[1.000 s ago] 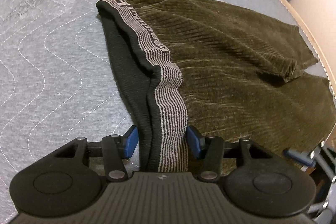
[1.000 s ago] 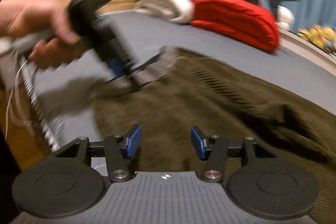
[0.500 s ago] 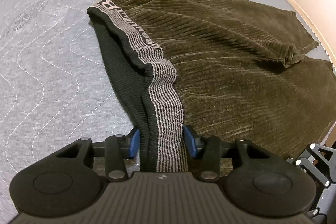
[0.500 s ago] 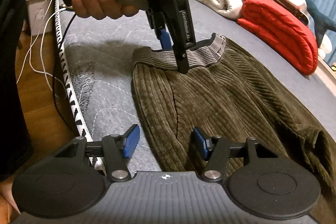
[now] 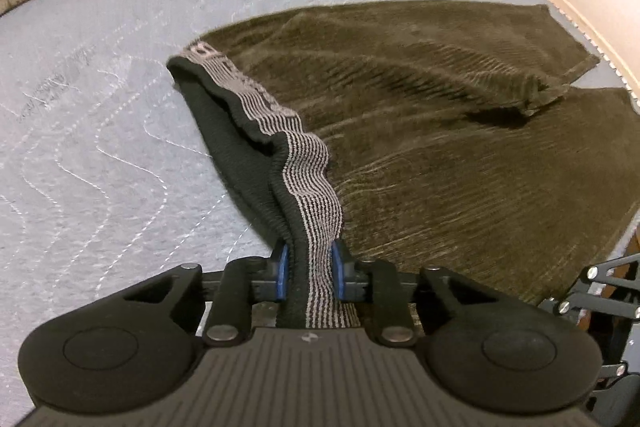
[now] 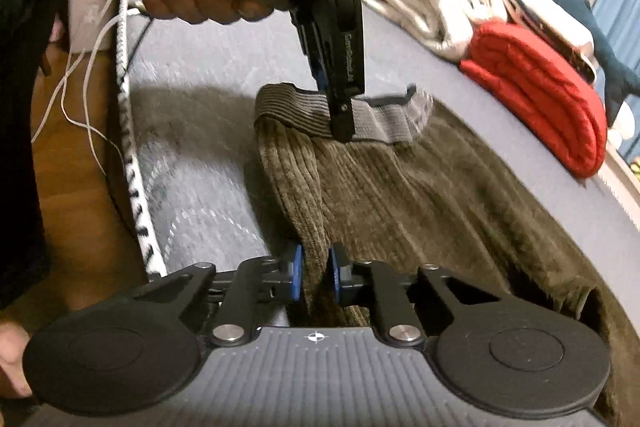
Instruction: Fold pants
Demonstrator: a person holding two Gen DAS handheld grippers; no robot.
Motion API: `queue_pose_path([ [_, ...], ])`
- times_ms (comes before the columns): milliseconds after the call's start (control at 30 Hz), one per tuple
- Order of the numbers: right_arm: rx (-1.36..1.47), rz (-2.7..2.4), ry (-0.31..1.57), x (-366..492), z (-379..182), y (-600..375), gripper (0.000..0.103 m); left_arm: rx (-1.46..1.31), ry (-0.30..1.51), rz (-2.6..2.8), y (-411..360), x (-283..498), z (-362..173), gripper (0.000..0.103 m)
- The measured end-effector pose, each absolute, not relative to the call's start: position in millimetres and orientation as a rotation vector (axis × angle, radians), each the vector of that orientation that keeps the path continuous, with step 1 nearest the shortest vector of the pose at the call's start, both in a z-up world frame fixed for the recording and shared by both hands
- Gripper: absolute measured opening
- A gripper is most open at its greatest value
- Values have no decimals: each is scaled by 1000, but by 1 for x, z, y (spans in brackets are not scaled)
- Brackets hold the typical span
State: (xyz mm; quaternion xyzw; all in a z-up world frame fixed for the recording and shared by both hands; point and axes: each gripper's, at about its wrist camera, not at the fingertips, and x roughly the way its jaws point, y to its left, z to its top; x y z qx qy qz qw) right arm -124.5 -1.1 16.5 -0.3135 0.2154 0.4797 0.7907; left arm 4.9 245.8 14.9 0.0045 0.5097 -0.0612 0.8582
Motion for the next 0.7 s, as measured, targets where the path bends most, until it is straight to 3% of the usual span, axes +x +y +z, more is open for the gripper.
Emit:
queue_pose_path([
  [267, -677, 1114, 433, -139, 18, -3, 12, 76, 1177, -78, 249, -3, 11, 19],
  [300, -704, 1112, 450, -139, 13, -1, 16, 107, 1196, -55, 247, -1, 6, 30],
  [333, -723, 1110, 467, -139, 8, 1, 17, 122, 1187, -42, 246, 0, 8, 35],
  [433, -707, 1089, 454, -140, 15, -2, 21, 95, 1058, 16, 248, 1, 37, 38],
  [500, -633, 1084, 444, -137, 30, -10, 42, 66, 961, -7, 245, 1, 57, 41],
  [567, -547, 1055, 435, -132, 42, -20, 52, 42, 939, -85, 235, 3, 62, 42],
  [700, -367, 985, 517, -109, 52, -43, 56, 75, 1007, -245, 212, 13, 36, 42],
])
